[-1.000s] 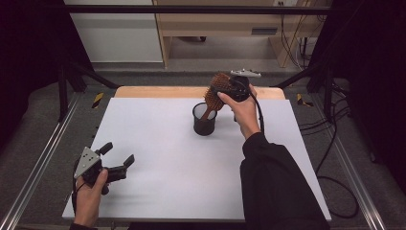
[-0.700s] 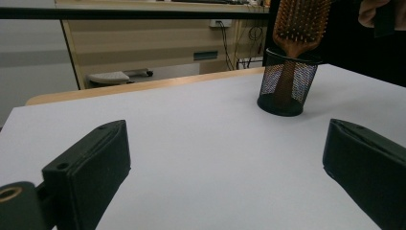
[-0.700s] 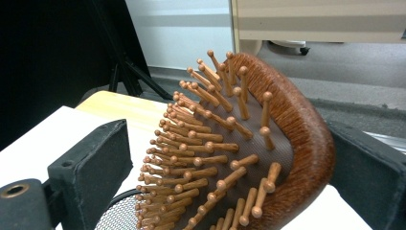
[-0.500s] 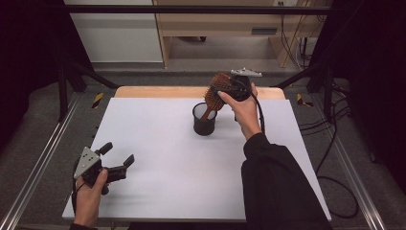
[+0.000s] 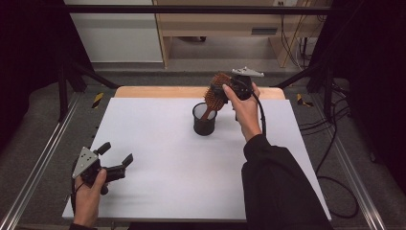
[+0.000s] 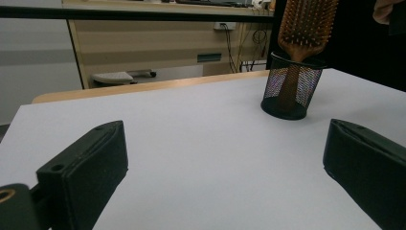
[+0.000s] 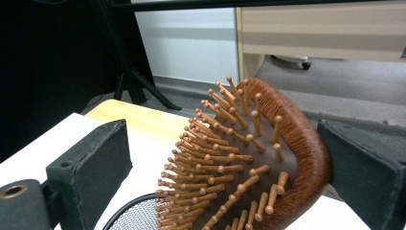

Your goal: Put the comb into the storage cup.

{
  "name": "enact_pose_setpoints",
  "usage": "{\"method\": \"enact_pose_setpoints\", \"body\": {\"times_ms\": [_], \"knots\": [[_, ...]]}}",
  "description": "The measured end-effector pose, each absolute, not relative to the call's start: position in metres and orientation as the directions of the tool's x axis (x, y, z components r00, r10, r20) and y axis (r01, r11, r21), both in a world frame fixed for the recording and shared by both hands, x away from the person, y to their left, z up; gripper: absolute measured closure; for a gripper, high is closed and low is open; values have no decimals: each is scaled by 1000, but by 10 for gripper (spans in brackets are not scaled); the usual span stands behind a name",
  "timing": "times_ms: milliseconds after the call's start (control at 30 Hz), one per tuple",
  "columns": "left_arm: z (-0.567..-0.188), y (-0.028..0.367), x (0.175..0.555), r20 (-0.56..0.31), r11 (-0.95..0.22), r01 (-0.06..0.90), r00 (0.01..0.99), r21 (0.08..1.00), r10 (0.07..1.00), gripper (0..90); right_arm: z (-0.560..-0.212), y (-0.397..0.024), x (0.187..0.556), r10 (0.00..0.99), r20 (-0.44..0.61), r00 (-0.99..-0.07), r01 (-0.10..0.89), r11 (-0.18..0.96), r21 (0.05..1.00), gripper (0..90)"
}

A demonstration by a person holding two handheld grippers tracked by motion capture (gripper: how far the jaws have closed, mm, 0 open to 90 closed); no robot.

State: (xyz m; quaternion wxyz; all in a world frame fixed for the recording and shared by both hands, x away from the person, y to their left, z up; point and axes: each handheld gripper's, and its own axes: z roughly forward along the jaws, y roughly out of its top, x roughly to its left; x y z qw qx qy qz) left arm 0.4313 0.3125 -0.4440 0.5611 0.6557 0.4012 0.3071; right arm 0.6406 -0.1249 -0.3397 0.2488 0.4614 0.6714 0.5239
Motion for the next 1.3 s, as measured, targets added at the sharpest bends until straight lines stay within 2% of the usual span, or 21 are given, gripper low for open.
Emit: {"method": "enact_pose_setpoints", "body": {"times_ms": [500, 967, 1300], "knots": [[-444, 312, 431, -47, -50, 184, 489, 982, 871, 17, -329, -137, 632, 877, 167, -451, 320, -16, 947, 85], [-444, 314, 430, -50, -42, 179, 480, 983, 876, 17, -319, -152, 616, 878, 138, -458, 249, -23, 968, 111], [-443, 316, 430, -54, -35, 176, 479, 984, 876, 17, -317, -175, 585, 883, 94, -459, 148, -28, 989, 52]]}}
